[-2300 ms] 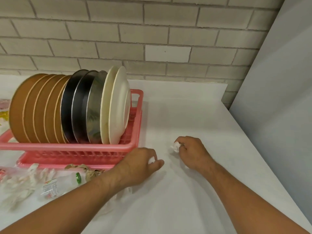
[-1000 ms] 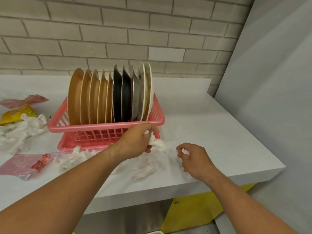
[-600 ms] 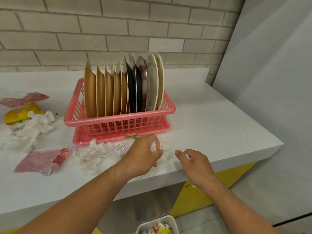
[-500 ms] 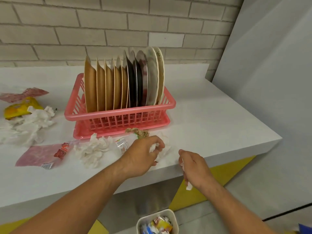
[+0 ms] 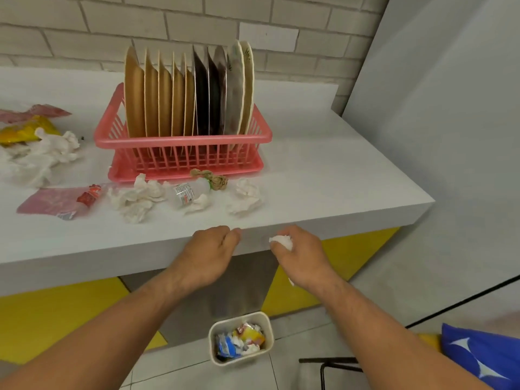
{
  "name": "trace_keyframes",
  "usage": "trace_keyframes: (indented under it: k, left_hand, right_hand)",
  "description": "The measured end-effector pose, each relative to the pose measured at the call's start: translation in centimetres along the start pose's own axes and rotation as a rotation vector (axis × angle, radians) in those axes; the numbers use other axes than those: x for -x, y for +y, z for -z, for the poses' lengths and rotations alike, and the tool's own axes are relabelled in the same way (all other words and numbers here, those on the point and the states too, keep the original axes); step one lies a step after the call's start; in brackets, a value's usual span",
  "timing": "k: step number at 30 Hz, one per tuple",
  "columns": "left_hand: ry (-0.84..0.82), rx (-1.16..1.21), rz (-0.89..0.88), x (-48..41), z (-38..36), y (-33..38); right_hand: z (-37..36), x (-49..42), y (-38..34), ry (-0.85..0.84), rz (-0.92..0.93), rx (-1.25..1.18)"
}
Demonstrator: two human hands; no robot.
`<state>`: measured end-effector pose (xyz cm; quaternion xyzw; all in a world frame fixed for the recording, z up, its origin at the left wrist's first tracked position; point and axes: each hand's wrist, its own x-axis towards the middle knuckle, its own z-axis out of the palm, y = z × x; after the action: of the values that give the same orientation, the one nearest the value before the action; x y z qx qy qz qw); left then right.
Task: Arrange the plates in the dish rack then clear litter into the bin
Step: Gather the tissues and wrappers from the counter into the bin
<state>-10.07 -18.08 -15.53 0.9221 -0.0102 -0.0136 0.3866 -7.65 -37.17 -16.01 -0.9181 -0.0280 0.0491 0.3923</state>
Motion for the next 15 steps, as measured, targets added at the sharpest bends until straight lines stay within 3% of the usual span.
trace_keyframes:
  k: [5, 9, 15]
  left_hand:
    - [0.043, -0.096, -0.026, 2.0, -1.8, -0.4]
    - [0.105, -0.079, -0.009, 3.3, -3.7, -1.1]
    - [0.09, 0.153, 0.07, 4.1, -8.6, -4.3]
  right_hand:
    - [0.2, 1.7, 1.2, 0.084, 0.016, -0.033]
    - [-1.2, 3.0, 2.8, 0.041, -0.018, -0.039]
    - [-6.0, 5.0, 8.8, -0.09, -0.266, -0.178]
